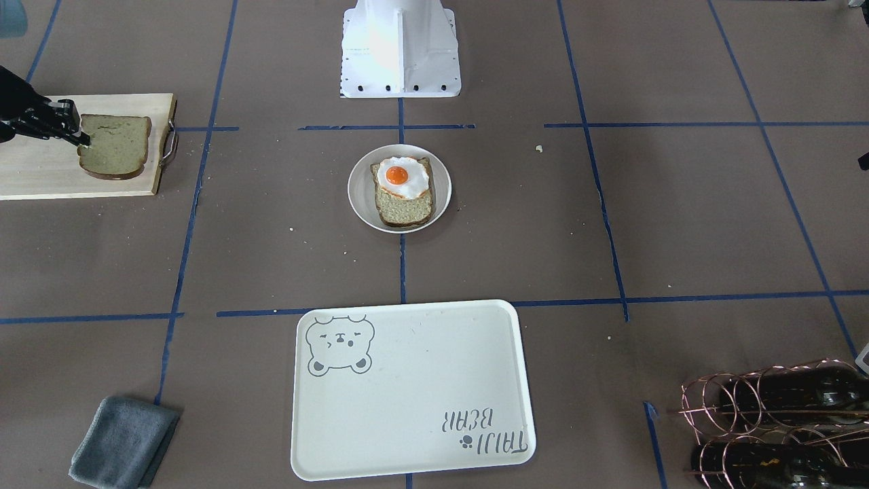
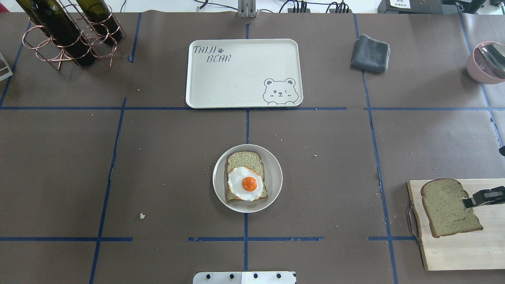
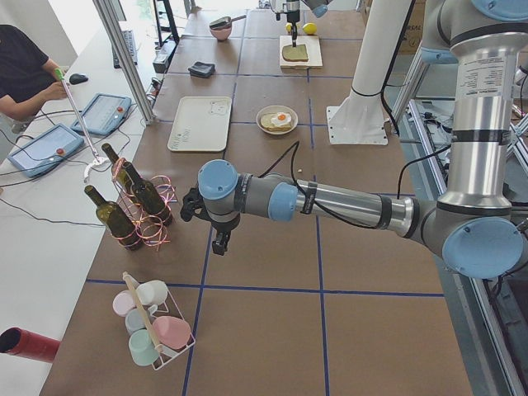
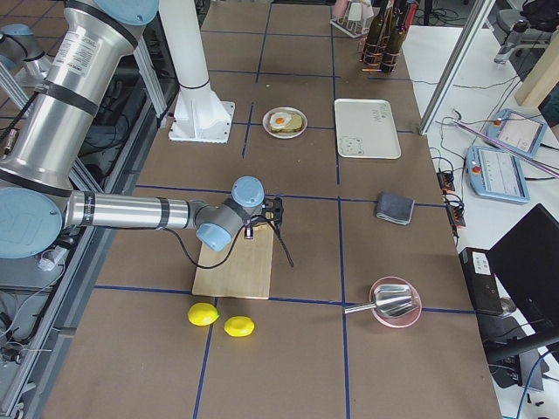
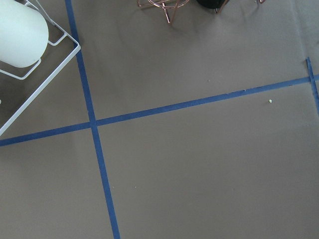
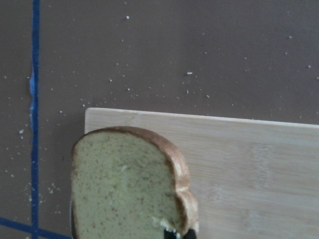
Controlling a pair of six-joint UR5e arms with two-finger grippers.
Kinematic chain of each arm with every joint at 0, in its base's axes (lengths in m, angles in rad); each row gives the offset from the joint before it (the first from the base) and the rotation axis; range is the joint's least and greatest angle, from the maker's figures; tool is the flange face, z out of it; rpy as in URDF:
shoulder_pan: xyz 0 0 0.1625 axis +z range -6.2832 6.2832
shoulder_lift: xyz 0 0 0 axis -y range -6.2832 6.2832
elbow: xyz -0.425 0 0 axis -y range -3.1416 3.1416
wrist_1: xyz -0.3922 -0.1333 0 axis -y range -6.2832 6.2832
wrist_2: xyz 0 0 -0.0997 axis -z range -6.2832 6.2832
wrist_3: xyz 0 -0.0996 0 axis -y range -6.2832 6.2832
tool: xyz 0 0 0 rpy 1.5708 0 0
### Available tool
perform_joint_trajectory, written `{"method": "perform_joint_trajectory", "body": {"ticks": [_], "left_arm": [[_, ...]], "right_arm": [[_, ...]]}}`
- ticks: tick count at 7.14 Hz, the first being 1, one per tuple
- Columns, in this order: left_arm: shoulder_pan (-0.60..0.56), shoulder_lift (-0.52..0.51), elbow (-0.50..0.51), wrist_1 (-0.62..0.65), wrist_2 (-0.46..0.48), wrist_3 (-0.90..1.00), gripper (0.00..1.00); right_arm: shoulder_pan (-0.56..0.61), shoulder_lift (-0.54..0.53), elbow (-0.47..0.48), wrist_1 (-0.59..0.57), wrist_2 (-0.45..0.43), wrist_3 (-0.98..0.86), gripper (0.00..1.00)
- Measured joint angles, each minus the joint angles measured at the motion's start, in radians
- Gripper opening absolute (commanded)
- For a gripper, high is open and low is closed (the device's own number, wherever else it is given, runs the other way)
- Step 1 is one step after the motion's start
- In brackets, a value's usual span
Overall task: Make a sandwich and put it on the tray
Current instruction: 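Lift the bread slice with the right gripper and carry it over the plate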
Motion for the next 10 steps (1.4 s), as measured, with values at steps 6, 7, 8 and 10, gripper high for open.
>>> {"method": "perform_joint_trajectory", "body": {"ticks": [6, 7, 8, 10], "left_arm": [[0.000, -0.001, 0.015, -0.022, 0.000, 0.000, 1.00], [0.000, -0.001, 0.022, -0.034, 0.000, 0.000, 1.00], [0.000, -0.001, 0.027, -0.041, 0.000, 0.000, 1.00], [0.000, -0.001, 0.030, -0.044, 0.000, 0.000, 1.00]], "right_arm": [[-0.034, 0.524, -0.039, -0.010, 0.087, 0.498, 0.00], [-0.128, 0.616, -0.066, -0.011, -0.001, 0.575, 0.00], [-0.236, 0.690, -0.097, -0.016, -0.110, 0.616, 0.00], [-0.374, 0.817, -0.163, -0.076, -0.258, 0.639, 0.00]]}}
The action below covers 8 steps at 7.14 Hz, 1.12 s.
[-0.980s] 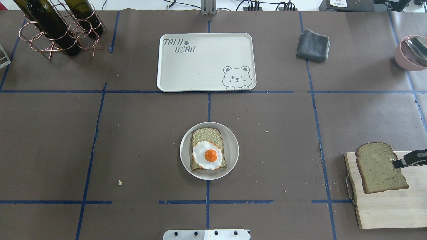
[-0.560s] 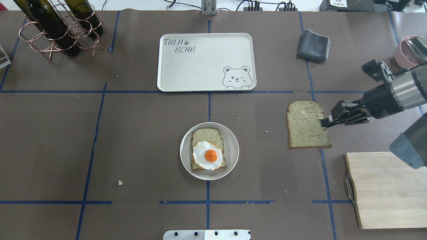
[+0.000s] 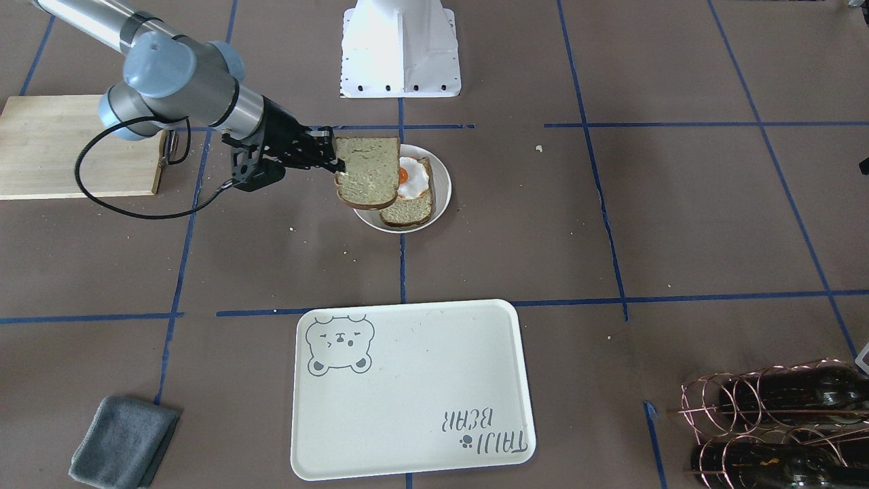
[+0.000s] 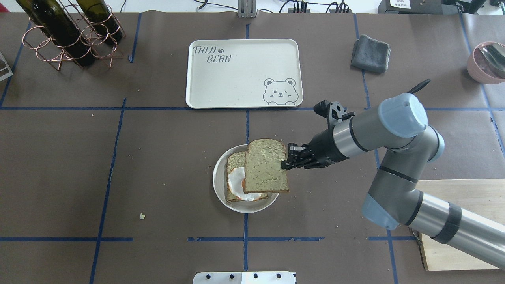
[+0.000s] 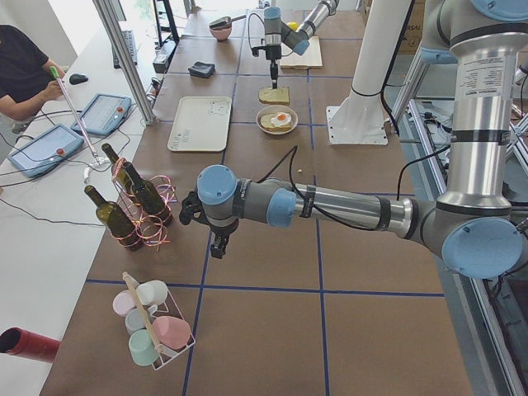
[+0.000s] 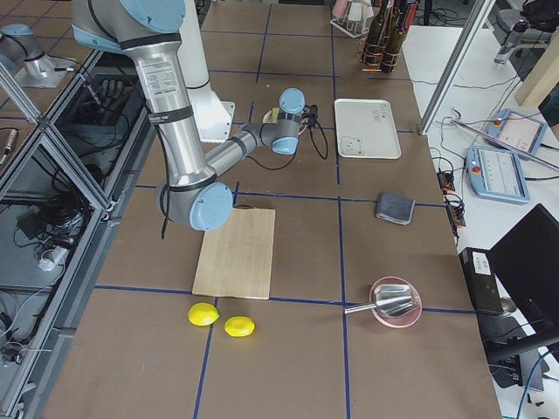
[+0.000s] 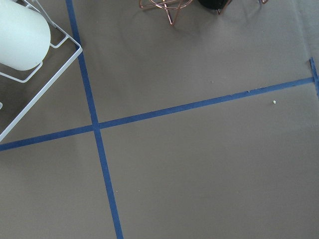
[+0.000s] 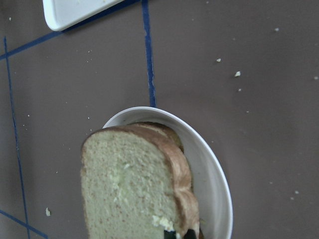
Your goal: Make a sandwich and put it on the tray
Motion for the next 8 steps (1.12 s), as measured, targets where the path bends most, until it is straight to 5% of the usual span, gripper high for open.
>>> {"method": "perform_joint_trajectory", "body": {"ticks": [3, 7, 8], "left_arm": [[0.000, 0.000, 0.000, 0.000, 0.000, 0.000, 1.00], [0.000, 0.000, -0.001, 0.000, 0.000, 0.000, 1.00], [0.000, 0.000, 0.000, 0.000, 0.000, 0.000, 1.00]], "right_arm": [[-0.072, 0.075, -0.031, -0.081, -0.095, 0.002, 0.00], [-0.076, 0.070, -0.033, -0.111, -0.108, -0.003, 0.00], [-0.076, 0.068, -0.033, -0.111, -0.107, -0.003, 0.51]]}}
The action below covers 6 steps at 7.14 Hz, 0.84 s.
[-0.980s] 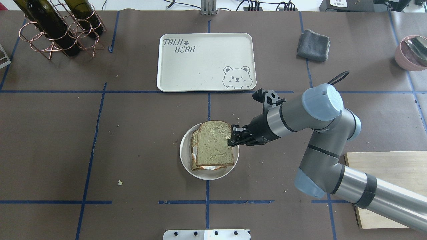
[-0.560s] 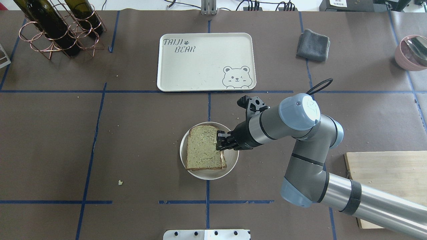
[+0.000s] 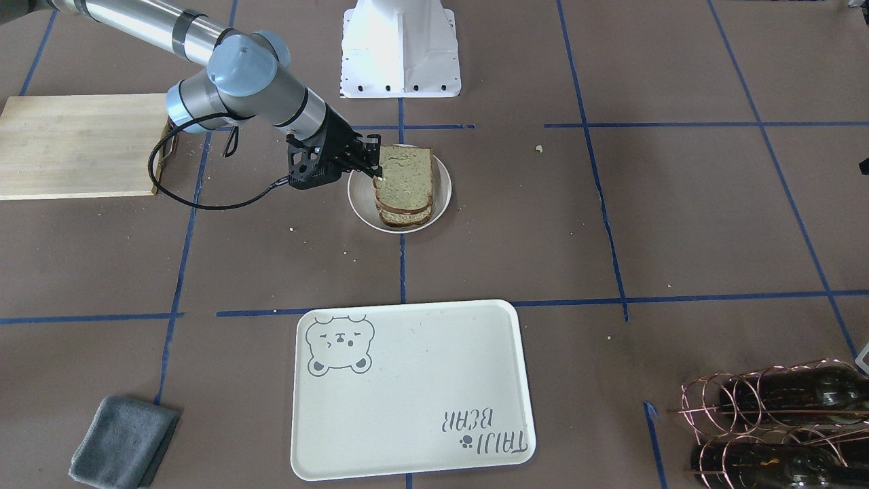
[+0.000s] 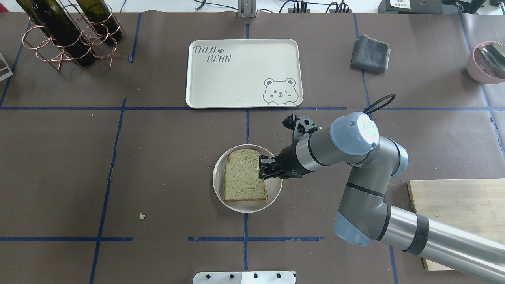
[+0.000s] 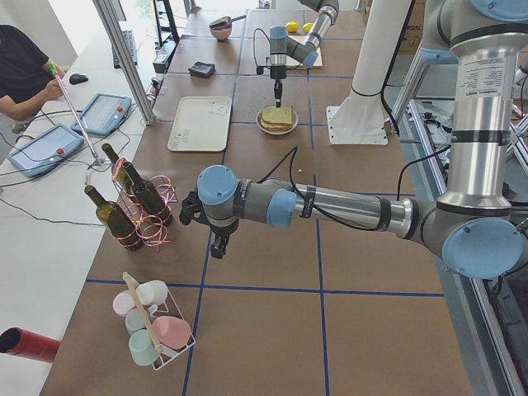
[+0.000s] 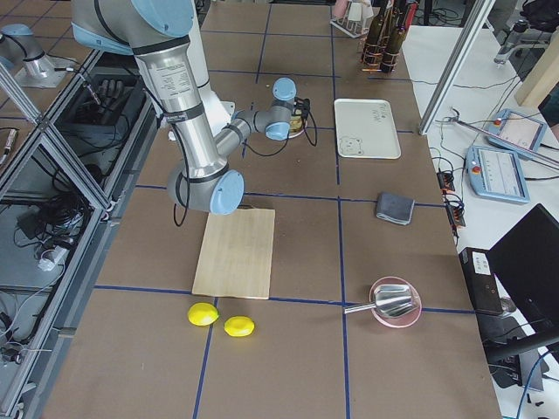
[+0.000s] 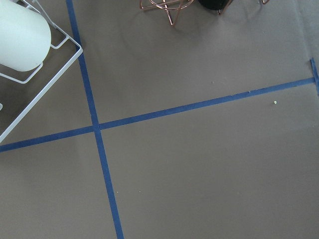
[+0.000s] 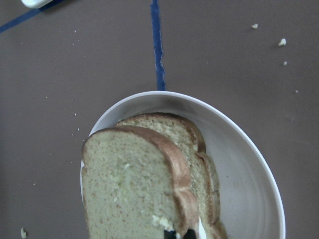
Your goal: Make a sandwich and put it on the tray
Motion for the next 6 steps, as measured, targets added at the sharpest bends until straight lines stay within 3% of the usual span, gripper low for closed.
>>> {"method": "perform_joint_trajectory", "body": {"ticks": [2, 4, 6], "left_arm": [[0.001, -0.001, -0.002, -0.004, -0.004, -0.001, 1.00], [0.065, -0.003, -0.008, -0.084, -0.019, -0.062, 1.00], [0.257, -0.006, -0.020, -0.353, -0.037, -0.432, 1.00]], "right_arm": [[-0.001, 0.000, -0.001, -0.002, -0.001, 0.001, 1.00], [0.006, 0.004, 0.002, -0.015, -0.003, 0.003, 1.00], [0.104, -0.007, 0.043, -0.073, 0.054, 0.001, 1.00]]}}
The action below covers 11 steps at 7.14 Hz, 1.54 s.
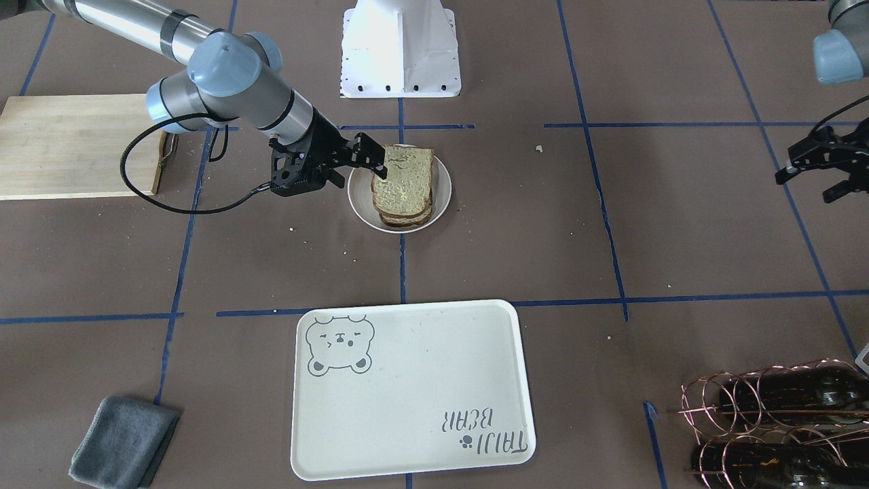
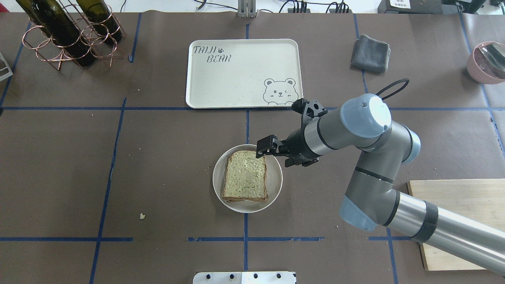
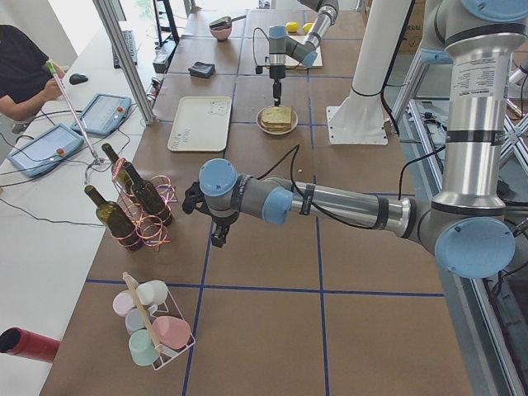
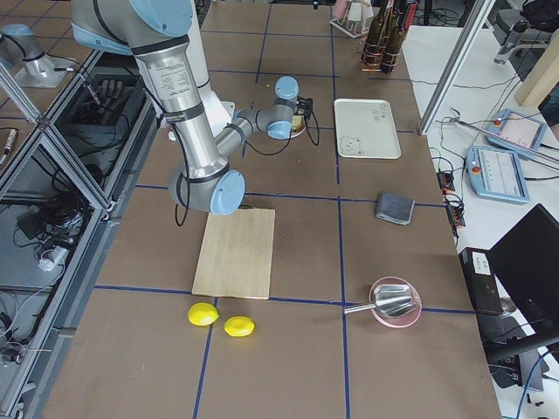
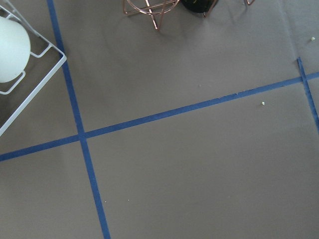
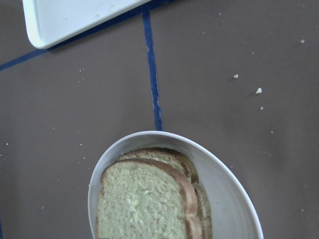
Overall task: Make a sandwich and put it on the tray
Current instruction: 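Raise the right gripper away while the left gripper reaches to the plate rim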
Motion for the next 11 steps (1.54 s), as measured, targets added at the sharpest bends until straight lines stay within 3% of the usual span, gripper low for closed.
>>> {"method": "perform_joint_trajectory", "body": {"ticks": [2, 4, 6, 7, 11], "left_arm": [[0.293, -0.051, -0.005, -0.356, 0.125, -0.594, 0.85], [0.571, -0.194, 0.001, -0.434, 0.330, -1.005, 0.70], [0.760, -0.326, 0.019, -0.324, 0.547, -1.125, 0.49], [0.800, -0.379, 0.031, -0.263, 0.595, -1.137, 0.42], [0.836, -0.448, 0.072, -0.224, 0.621, -1.143, 0.33]], "right_arm": [[0.191, -0.033, 0.033, -0.092, 0.157, -0.020, 1.00], [0.322, -0.108, 0.039, -0.108, 0.264, -0.135, 1.00], [0.349, -0.147, 0.036, -0.107, 0.286, -0.202, 1.00], [0.350, -0.152, 0.035, -0.106, 0.286, -0.208, 1.00], [0.343, -0.154, 0.033, -0.104, 0.276, -0.211, 1.00]]}}
